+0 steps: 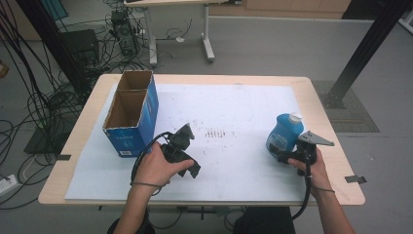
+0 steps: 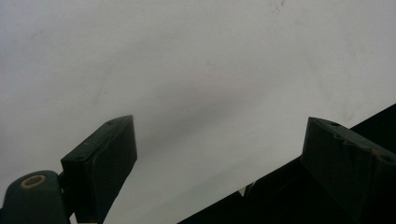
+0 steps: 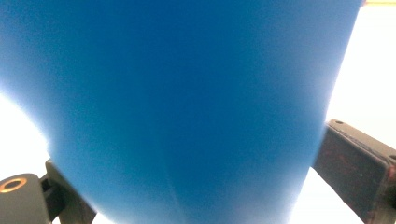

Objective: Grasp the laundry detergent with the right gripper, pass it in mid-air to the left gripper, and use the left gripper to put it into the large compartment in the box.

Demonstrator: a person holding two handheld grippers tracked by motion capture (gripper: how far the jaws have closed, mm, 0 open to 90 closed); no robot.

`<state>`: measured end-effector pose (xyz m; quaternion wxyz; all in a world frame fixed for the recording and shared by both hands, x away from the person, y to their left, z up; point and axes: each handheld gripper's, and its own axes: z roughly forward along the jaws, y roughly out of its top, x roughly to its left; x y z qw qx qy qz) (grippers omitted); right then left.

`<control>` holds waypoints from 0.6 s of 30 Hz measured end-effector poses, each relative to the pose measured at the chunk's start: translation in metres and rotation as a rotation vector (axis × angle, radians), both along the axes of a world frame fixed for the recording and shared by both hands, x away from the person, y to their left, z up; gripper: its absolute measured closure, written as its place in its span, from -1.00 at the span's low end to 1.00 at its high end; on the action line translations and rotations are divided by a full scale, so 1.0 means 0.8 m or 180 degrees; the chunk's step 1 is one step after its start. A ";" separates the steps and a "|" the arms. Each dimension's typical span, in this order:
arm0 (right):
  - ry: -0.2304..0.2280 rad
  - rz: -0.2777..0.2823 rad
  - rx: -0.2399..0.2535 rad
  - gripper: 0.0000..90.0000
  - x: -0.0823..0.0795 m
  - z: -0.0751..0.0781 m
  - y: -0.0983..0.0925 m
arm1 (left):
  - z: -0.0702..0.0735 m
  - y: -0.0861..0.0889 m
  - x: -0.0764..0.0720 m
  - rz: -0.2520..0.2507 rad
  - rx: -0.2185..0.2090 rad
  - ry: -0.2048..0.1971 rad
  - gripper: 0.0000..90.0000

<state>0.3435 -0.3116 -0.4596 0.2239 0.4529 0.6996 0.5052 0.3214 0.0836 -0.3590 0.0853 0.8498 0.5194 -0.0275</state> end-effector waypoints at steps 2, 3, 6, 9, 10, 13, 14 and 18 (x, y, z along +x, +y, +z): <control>0.0008 -0.0001 0.0000 -0.87 0.000 0.000 0.000 | 0.000 0.000 0.000 0.0009 0.0002 0.0000 -0.76; 0.0008 -0.0001 0.0000 -0.87 0.000 0.000 0.000 | 0.000 0.000 0.000 0.0009 0.0002 0.0000 -0.76; 0.0001 0.0006 -0.0002 -0.87 0.000 0.000 0.000 | 0.000 0.000 0.000 0.0003 0.0006 0.0000 -0.76; 0.0000 0.0010 -0.0006 -0.87 0.000 0.000 0.000 | 0.000 0.000 -0.001 0.0000 0.0009 -0.0002 -0.76; 0.0003 0.0012 -0.0004 -0.87 0.000 0.000 0.000 | 0.001 0.000 -0.001 -0.0008 0.0007 0.0002 -0.76; 0.0006 0.0018 -0.0007 -0.87 0.000 0.000 0.001 | 0.001 0.000 -0.001 -0.0002 0.0005 0.0000 -0.76; 0.0000 0.0019 -0.0007 -0.87 0.000 0.000 0.001 | 0.001 0.000 -0.001 0.0007 0.0001 -0.0005 -0.76; 0.0000 0.0017 -0.0012 -0.87 0.001 0.000 0.001 | 0.001 0.000 -0.001 -0.0003 0.0000 -0.0001 -0.76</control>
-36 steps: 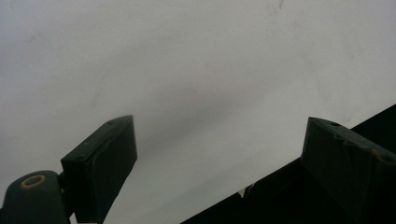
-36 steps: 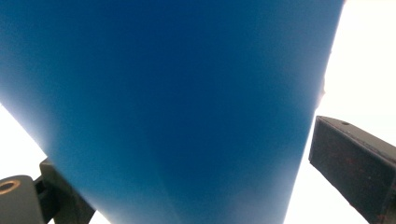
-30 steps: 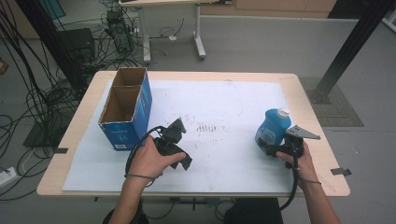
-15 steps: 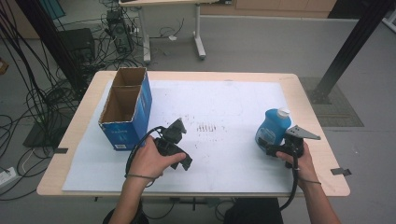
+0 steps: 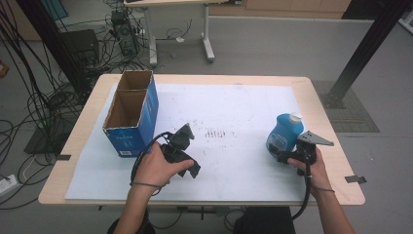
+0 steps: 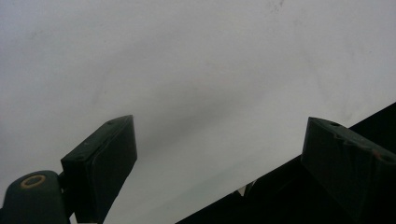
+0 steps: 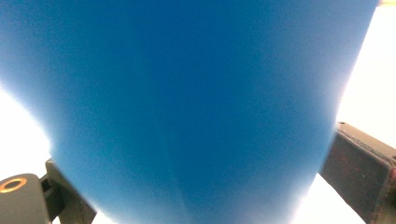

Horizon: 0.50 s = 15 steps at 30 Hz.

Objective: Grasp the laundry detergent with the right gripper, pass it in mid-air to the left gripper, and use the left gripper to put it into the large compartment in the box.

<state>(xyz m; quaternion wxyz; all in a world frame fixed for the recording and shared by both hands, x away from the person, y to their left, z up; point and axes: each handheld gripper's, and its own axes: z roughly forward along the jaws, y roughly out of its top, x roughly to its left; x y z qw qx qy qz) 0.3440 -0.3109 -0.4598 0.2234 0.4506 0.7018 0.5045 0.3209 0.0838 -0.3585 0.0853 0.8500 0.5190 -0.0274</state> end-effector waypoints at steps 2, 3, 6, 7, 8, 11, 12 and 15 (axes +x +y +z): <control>0.0000 0.0001 0.0005 -0.87 0.000 0.000 0.000 | 0.000 0.000 0.000 0.0005 0.0011 0.0007 -0.76; -0.0004 -0.0002 0.0002 -0.87 0.000 0.000 0.000 | 0.000 0.000 0.000 0.0001 0.0005 0.0008 -0.76; -0.0003 -0.0002 -0.0004 -0.87 0.000 0.000 0.000 | -0.001 0.000 0.000 0.0005 0.0007 0.0010 -0.76; 0.0000 0.0000 0.0002 -0.87 0.000 0.000 0.000 | 0.000 0.000 0.000 0.0006 0.0005 0.0009 -0.76; -0.0001 0.0001 0.0001 -0.87 0.000 0.000 0.000 | 0.000 0.000 0.000 0.0007 0.0006 0.0005 -0.76; -0.0004 0.0006 0.0005 -0.87 0.000 0.000 0.000 | 0.000 0.000 0.000 -0.0004 0.0003 0.0006 -0.76; -0.0007 0.0007 0.0002 -0.87 0.000 0.000 0.000 | -0.001 -0.001 0.000 0.0002 0.0004 0.0008 -0.76; -0.0015 0.0006 0.0001 -0.87 0.000 0.000 0.000 | 0.000 -0.001 0.000 0.0010 0.0005 0.0009 -0.76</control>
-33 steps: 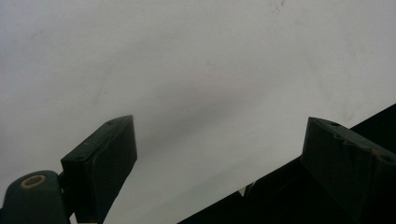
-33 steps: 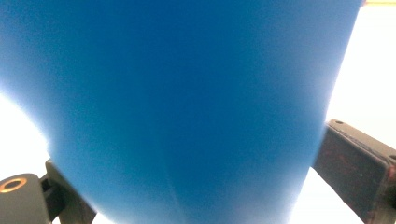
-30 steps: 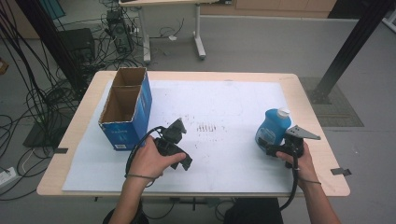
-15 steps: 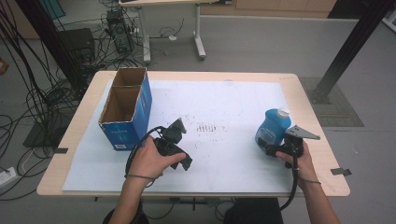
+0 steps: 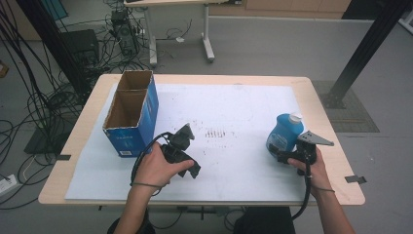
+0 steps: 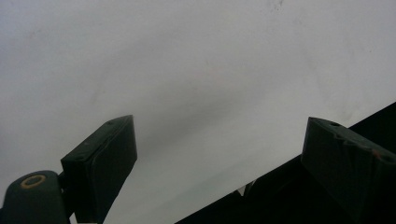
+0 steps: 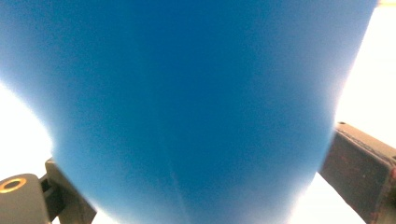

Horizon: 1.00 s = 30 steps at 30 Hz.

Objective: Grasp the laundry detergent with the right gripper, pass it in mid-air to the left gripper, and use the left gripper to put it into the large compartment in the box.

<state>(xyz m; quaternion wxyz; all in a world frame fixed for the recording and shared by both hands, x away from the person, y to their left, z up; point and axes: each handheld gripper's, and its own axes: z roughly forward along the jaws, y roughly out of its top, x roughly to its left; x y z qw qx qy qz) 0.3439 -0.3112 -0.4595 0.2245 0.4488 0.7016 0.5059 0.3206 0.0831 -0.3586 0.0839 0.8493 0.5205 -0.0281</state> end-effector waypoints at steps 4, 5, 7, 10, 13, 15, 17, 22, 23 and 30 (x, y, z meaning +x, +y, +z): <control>0.0003 -0.0004 0.0003 -0.87 0.000 0.000 0.000 | 0.000 0.000 0.000 -0.0008 0.0003 -0.0009 -0.76; 0.0003 -0.0005 0.0002 -0.87 0.000 0.000 0.000 | 0.000 0.000 0.000 -0.0003 -0.0005 -0.0001 -0.76; 0.0001 -0.0002 0.0002 -0.87 0.000 0.000 0.000 | 0.000 0.000 0.000 0.0000 0.0004 -0.0001 -0.76; 0.0001 -0.0003 0.0001 -0.87 0.000 0.000 0.000 | 0.000 0.000 -0.001 0.0010 -0.0014 -0.0015 -0.76; 0.0001 -0.0001 -0.0002 -0.88 0.000 0.000 0.000 | 0.000 0.000 -0.001 0.0013 -0.0008 -0.0016 -0.76; -0.0001 0.0001 -0.0003 -0.88 -0.001 0.000 0.000 | 0.001 0.001 -0.001 -0.0001 0.0000 -0.0013 -0.76; 0.0002 0.0003 -0.0001 -0.88 0.000 0.000 0.000 | 0.001 0.001 -0.001 0.0001 -0.0001 -0.0015 -0.76; -0.0002 0.0004 -0.0004 -0.88 0.000 0.001 0.000 | 0.000 0.000 -0.001 -0.0018 0.0005 0.0002 -0.76; -0.0003 0.0002 -0.0001 -0.88 0.000 0.001 0.000 | 0.000 0.000 -0.001 -0.0026 0.0000 0.0005 -0.76; -0.0001 0.0002 -0.0004 -0.88 0.000 0.001 0.000 | 0.001 -0.001 -0.001 -0.0019 -0.0005 -0.0003 -0.76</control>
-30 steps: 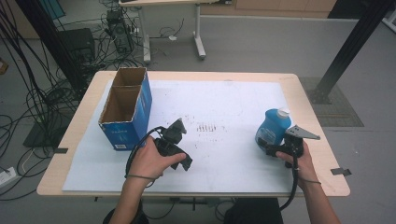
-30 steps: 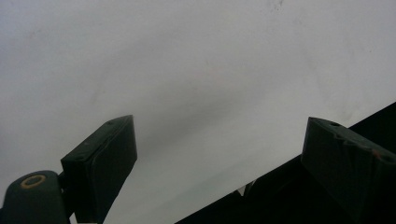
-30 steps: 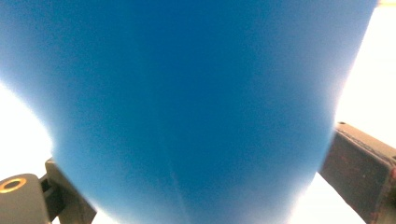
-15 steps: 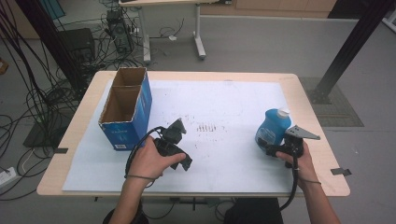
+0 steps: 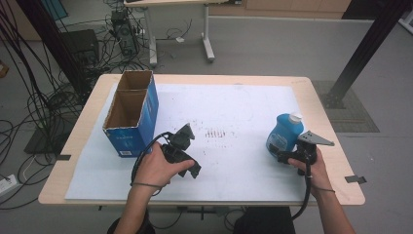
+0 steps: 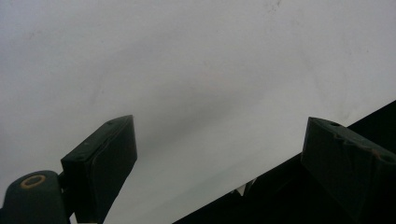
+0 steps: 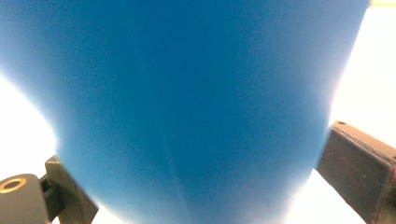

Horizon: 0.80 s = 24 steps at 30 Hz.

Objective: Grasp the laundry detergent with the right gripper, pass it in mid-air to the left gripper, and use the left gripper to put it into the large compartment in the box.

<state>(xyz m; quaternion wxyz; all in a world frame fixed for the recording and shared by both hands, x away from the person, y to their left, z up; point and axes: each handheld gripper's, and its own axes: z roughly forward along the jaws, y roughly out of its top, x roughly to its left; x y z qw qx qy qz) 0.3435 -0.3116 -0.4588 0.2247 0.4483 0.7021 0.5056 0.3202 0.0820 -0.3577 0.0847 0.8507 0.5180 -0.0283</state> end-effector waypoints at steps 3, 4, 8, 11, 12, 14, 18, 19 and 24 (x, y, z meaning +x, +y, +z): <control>-0.0001 0.0002 0.0000 -0.88 0.000 0.000 0.000 | -0.001 0.000 0.000 -0.0010 0.0009 0.0013 -0.76; -0.0001 0.0002 0.0000 -0.88 0.000 0.000 0.000 | -0.001 0.000 0.000 -0.0010 0.0009 0.0013 -0.76; -0.0007 0.0002 0.0001 -0.88 0.000 0.000 0.000 | 0.000 0.000 0.000 0.0016 0.0004 0.0004 -0.76; -0.0009 0.0004 0.0000 -0.88 0.001 0.000 0.001 | 0.000 0.000 0.000 0.0010 0.0009 0.0004 -0.76; -0.0010 0.0007 0.0000 -0.88 0.001 0.000 0.001 | 0.000 0.000 0.000 0.0014 0.0009 0.0001 -0.76; -0.0011 0.0008 0.0004 -0.88 0.001 0.000 0.001 | 0.000 0.000 0.000 0.0029 -0.0003 -0.0008 -0.76; -0.0004 0.0008 0.0007 -0.88 0.000 0.000 0.001 | 0.000 0.001 0.000 0.0002 0.0007 0.0002 -0.76; -0.0008 0.0009 0.0005 -0.88 0.000 0.000 0.001 | 0.000 0.001 0.000 0.0000 0.0005 0.0001 -0.76; -0.0015 0.0015 0.0012 -0.89 0.000 0.000 0.001 | 0.000 0.001 -0.001 0.0016 -0.0001 0.0005 -0.76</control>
